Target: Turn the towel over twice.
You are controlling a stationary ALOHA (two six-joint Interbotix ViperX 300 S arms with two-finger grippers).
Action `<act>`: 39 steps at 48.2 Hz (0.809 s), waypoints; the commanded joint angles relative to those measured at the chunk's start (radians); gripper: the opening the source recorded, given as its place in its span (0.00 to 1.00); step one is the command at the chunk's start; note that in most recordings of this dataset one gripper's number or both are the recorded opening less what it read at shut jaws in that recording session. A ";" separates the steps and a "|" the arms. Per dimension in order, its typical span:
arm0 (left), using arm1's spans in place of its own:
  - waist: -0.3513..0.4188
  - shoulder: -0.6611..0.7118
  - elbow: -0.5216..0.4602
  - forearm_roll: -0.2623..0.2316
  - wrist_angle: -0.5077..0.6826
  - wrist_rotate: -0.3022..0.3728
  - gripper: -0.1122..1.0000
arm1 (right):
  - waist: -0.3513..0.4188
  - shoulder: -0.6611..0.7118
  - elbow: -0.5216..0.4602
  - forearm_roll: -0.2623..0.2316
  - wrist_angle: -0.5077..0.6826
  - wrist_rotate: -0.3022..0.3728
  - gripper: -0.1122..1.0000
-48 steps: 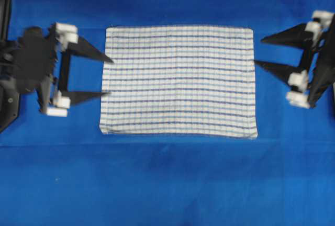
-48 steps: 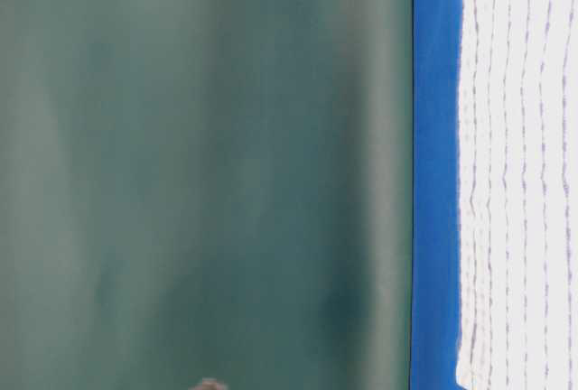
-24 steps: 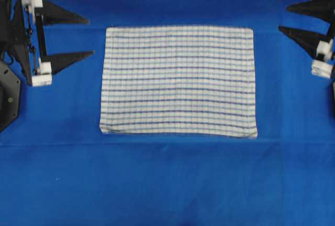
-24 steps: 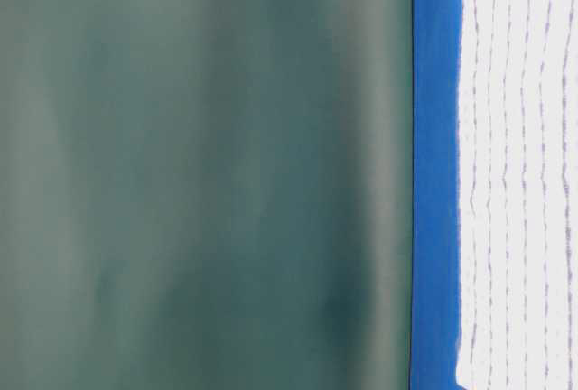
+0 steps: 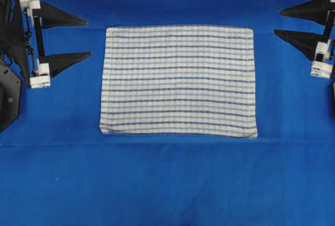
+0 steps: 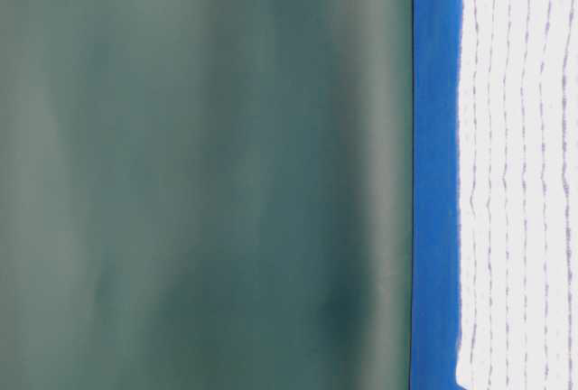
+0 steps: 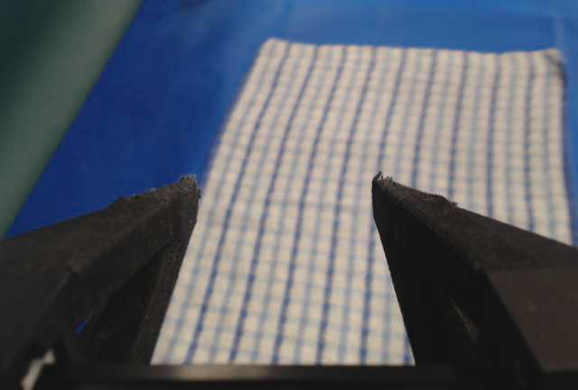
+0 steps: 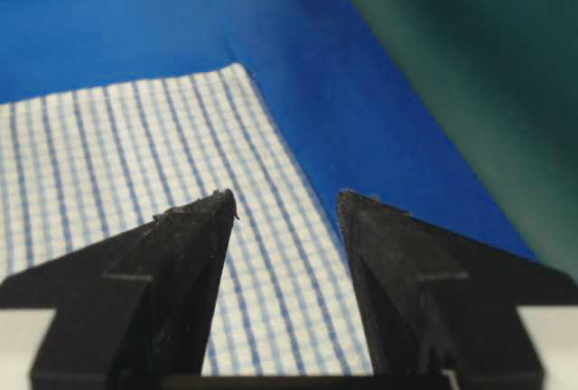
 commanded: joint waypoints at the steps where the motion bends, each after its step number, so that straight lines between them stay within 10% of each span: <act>1: -0.021 -0.026 -0.006 0.000 0.009 -0.003 0.76 | 0.020 -0.023 -0.015 0.008 -0.003 0.000 0.62; 39: -0.166 -0.465 0.232 -0.002 0.135 -0.126 0.76 | 0.301 -0.210 0.158 0.067 0.222 -0.003 0.52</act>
